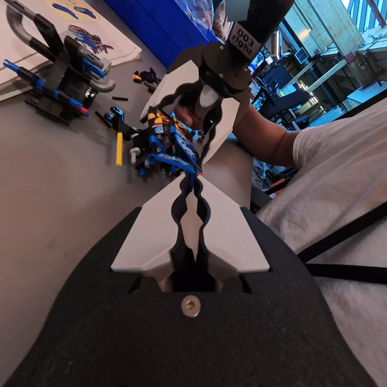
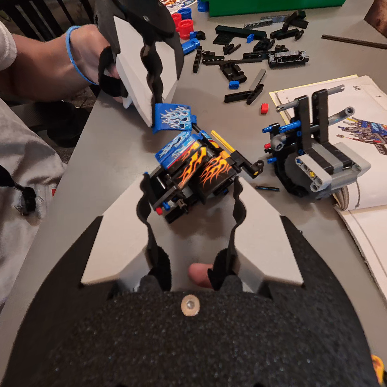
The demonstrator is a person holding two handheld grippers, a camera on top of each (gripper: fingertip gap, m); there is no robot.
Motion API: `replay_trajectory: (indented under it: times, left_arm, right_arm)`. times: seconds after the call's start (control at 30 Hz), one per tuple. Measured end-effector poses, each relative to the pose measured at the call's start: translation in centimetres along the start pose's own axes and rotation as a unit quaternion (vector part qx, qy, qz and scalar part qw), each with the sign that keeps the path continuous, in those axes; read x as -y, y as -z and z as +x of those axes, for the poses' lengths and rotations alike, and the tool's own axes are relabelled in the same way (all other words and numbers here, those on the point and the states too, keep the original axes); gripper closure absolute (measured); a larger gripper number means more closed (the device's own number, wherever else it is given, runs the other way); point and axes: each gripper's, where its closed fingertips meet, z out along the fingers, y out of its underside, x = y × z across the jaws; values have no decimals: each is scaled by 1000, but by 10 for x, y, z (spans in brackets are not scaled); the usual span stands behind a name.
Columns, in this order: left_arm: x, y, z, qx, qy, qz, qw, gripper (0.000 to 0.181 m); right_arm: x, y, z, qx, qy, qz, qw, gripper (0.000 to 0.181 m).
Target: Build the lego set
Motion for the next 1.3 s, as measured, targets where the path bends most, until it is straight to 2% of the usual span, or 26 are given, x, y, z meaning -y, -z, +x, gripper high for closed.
replay_trajectory:
  times: [0.5,0.6,0.93,1.07,1.2,1.3]
  left_arm:
    - [-15,-14,-2,-19,39,-67,997,171]
    - [-21,-18,-4,-15,41,-89,995,169]
    - [-25,-24,-11,-4,59,-115,992,167]
    - [-23,-23,-14,5,50,-112,992,175]
    - [-26,-19,-17,38,57,-120,990,170]
    - [-23,-9,-27,119,32,-115,986,155]
  right_arm:
    - [1,-1,-2,20,-76,22,997,123]
    - [-1,-2,-6,35,-80,18,996,133]
    - [-1,-1,-4,32,-94,25,995,135]
    - [-1,-1,-3,35,-106,27,993,135]
    - [-1,0,-2,39,-116,27,992,136]
    - [-1,1,0,37,-121,29,992,136]
